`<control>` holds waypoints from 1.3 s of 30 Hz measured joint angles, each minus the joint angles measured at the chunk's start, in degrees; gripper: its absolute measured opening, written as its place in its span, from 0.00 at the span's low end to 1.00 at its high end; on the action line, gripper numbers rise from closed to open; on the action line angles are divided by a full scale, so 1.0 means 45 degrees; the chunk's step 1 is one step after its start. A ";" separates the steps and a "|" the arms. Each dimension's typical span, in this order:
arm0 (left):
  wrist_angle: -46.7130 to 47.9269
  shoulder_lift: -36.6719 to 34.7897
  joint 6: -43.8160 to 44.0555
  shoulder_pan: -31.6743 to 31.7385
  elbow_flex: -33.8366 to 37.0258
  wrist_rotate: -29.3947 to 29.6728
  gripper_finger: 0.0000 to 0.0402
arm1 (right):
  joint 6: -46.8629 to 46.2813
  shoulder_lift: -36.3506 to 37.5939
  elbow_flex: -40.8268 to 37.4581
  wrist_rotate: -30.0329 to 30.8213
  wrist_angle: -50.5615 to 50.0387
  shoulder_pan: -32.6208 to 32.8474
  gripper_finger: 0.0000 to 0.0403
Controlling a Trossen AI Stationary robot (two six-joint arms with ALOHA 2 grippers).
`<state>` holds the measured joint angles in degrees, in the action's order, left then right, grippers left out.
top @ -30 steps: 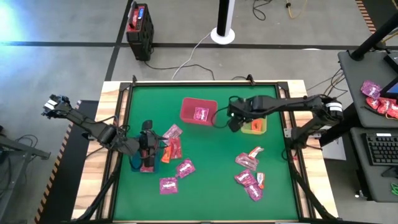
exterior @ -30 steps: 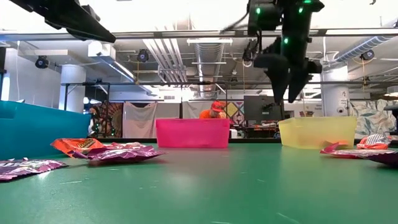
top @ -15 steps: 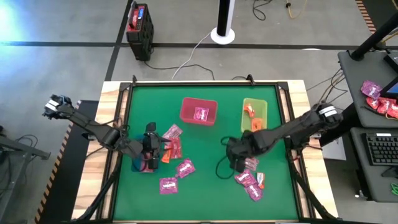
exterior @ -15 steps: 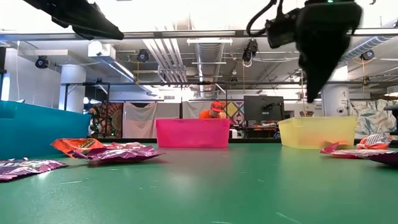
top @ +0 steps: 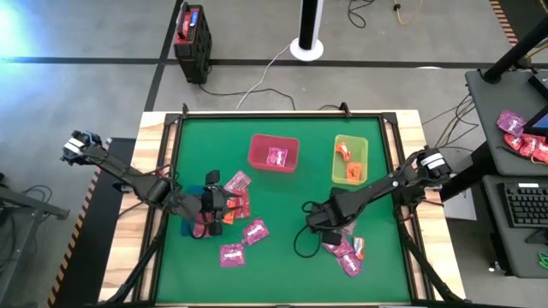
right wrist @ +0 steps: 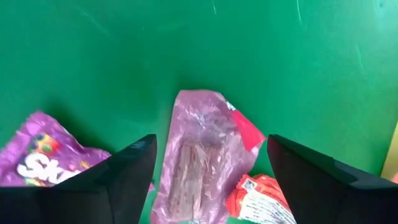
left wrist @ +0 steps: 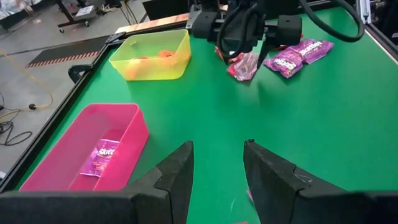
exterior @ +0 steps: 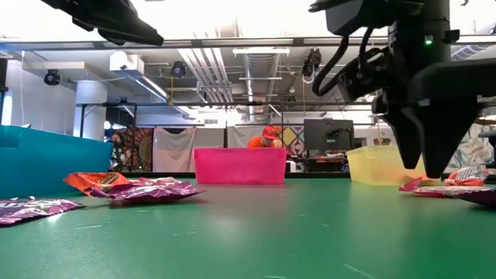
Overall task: Sort candy by brand, put in halloween buckets
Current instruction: Put the red candy into the blue bin
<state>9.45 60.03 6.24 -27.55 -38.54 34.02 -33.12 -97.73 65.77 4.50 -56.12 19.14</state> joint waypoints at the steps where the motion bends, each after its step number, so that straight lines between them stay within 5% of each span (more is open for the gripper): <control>1: 0.0000 0.0000 0.0004 0.0000 0.0000 0.0000 0.31 | -0.0009 0.0018 -0.0047 -0.0001 -0.0042 -0.0005 0.76; 16: -0.0005 0.0005 -0.0177 0.0002 0.0000 0.0000 0.31 | 0.0097 0.0087 -0.1727 -0.0445 0.1864 -0.0612 0.70; 21: -0.0005 0.0005 -0.0233 0.0000 0.0005 0.0005 0.31 | 0.0636 0.0073 -0.1845 -0.0434 0.2730 -0.0621 0.52; 29: -0.0005 0.0005 -0.0233 0.0001 0.0005 0.0005 0.31 | 0.1001 0.0180 -0.1777 -0.0303 0.3408 -0.0646 0.09; 39: -0.0204 0.0015 -0.0228 0.0003 0.0010 -0.0005 0.31 | 0.1057 0.1518 -0.1787 0.0982 0.5495 -0.0651 0.05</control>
<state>8.53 60.10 5.21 -27.54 -38.50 34.00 -28.37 -90.90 57.74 8.91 -31.39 16.21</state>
